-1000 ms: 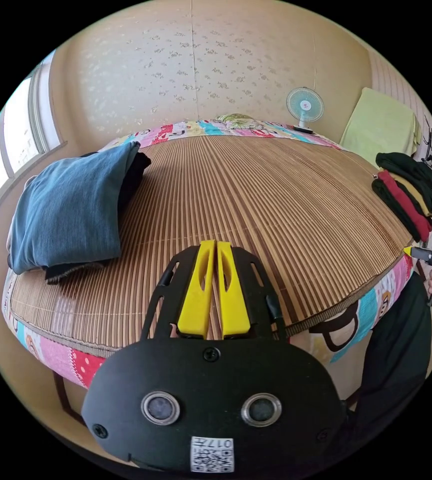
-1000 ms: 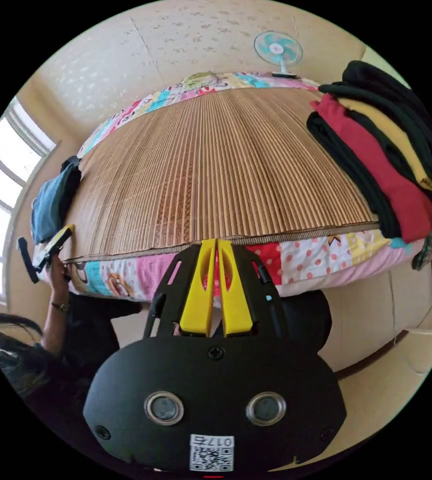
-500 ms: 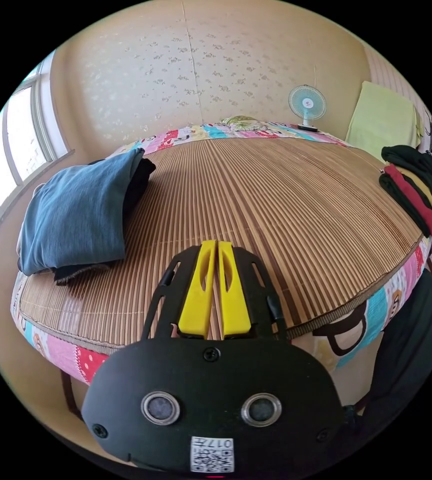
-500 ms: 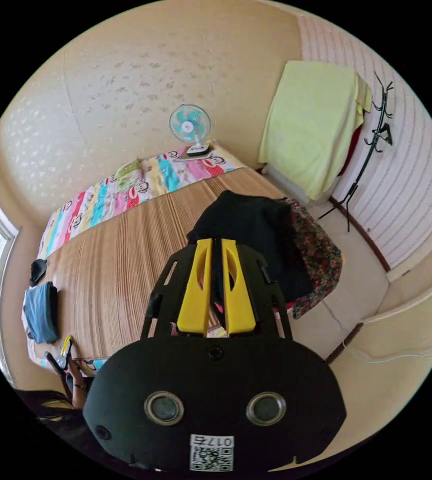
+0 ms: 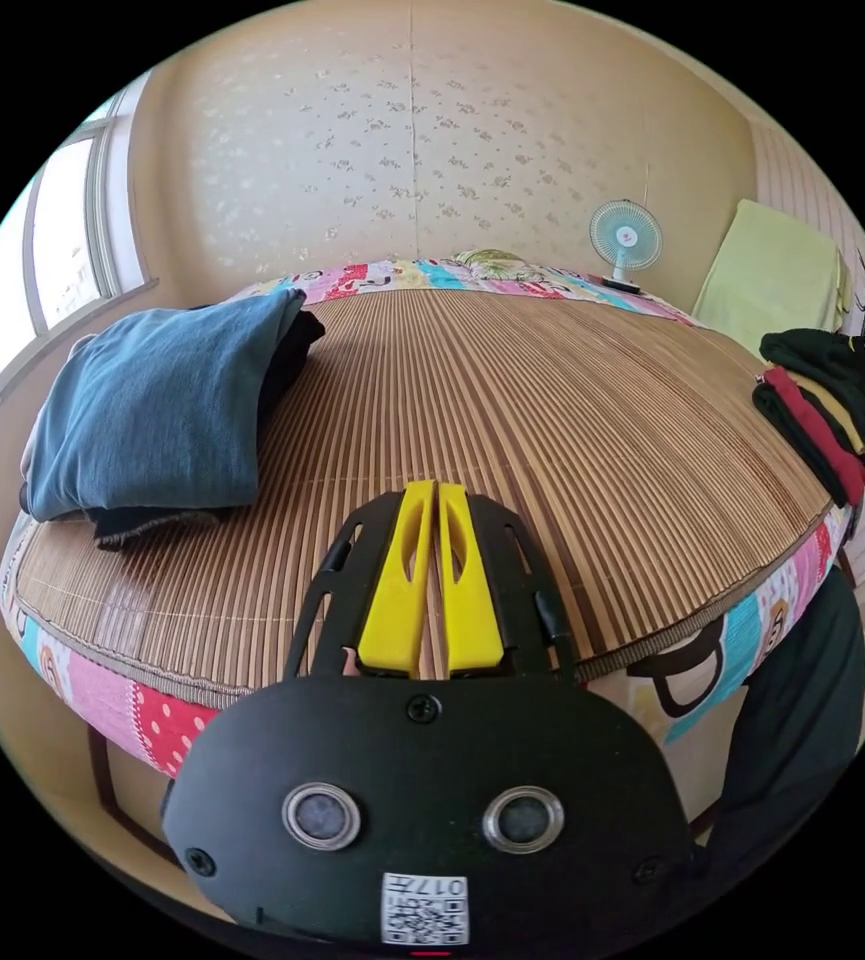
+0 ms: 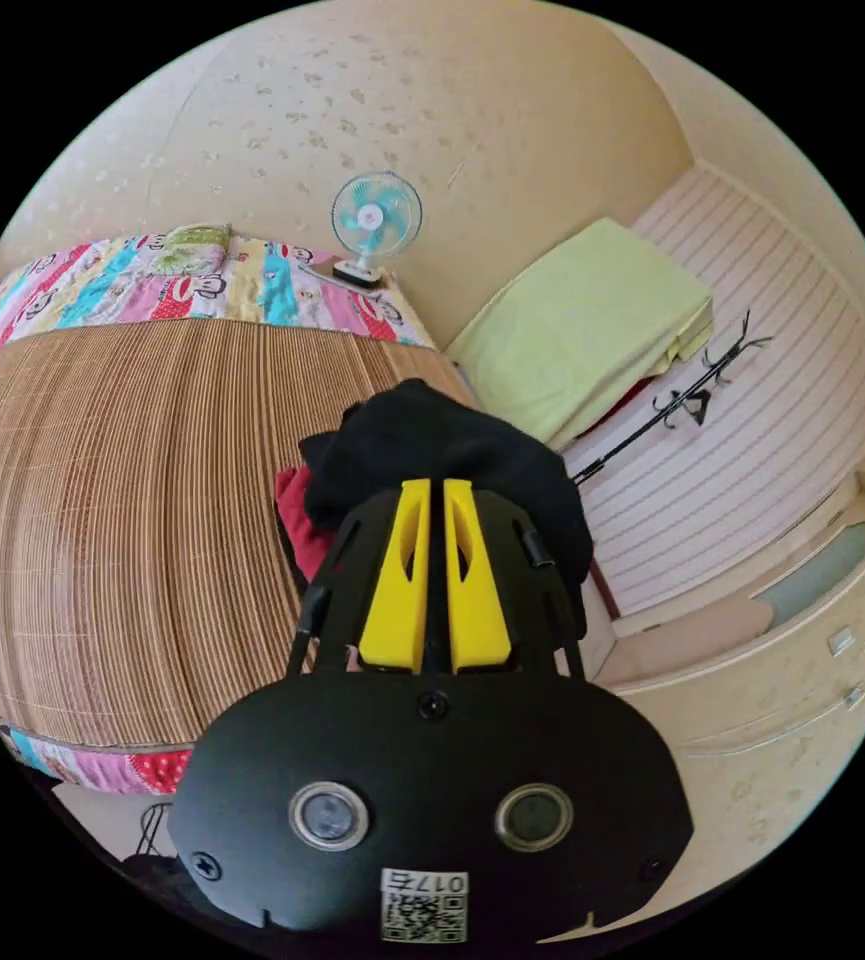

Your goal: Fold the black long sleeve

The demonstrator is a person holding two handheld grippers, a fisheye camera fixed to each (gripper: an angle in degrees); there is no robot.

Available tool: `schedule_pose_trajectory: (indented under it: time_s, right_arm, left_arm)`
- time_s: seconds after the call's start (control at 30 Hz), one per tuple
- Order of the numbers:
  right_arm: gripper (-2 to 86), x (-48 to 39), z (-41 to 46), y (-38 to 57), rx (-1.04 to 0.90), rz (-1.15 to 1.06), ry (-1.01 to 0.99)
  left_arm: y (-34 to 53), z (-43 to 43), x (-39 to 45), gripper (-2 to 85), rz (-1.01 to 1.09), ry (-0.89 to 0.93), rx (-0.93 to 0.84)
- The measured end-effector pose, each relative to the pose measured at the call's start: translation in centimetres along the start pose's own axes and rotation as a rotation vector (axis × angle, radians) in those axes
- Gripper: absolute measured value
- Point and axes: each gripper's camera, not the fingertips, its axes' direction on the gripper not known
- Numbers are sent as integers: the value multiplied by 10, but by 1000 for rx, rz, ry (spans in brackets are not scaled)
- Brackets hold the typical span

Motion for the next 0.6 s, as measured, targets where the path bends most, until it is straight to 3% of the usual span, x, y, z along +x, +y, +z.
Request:
schedule_pose_trajectory:
  time_s: [0.1, 0.17, 0.2, 0.3, 0.4, 0.47, 0.53, 0.6]
  right_arm:
    - [26, -6, -45, -26, 95, 64, -167]
    - [23, -12, -69, -31, 136, 133, -516]
    - [23, -18, -73, -30, 134, 131, -591]
    - [22, -87, -101, 4, 171, -92, -698]
    - [21, -173, -124, 93, 212, -366, -787]
    - [20, -239, -126, 178, 132, -464, -974]
    - [20, -282, -120, 232, -9, -466, -1105]
    - [19, -292, -115, 277, -34, -271, -1174]
  left_arm:
    - [-1, 3, -4, -5, -6, 3, -3]
    - [-2, 4, -2, -5, 3, -20, -1]
    - [-2, 4, -2, -5, 4, -23, -1]
    - [-4, 6, -6, -4, -3, -15, -3]
    - [-6, 7, -8, -4, -8, -11, -5]
    - [-9, 9, -7, -4, -2, -23, -10]
    - [-11, 9, -7, -5, -2, -23, -10]
    - [-12, 10, -7, -5, 5, -13, -10]
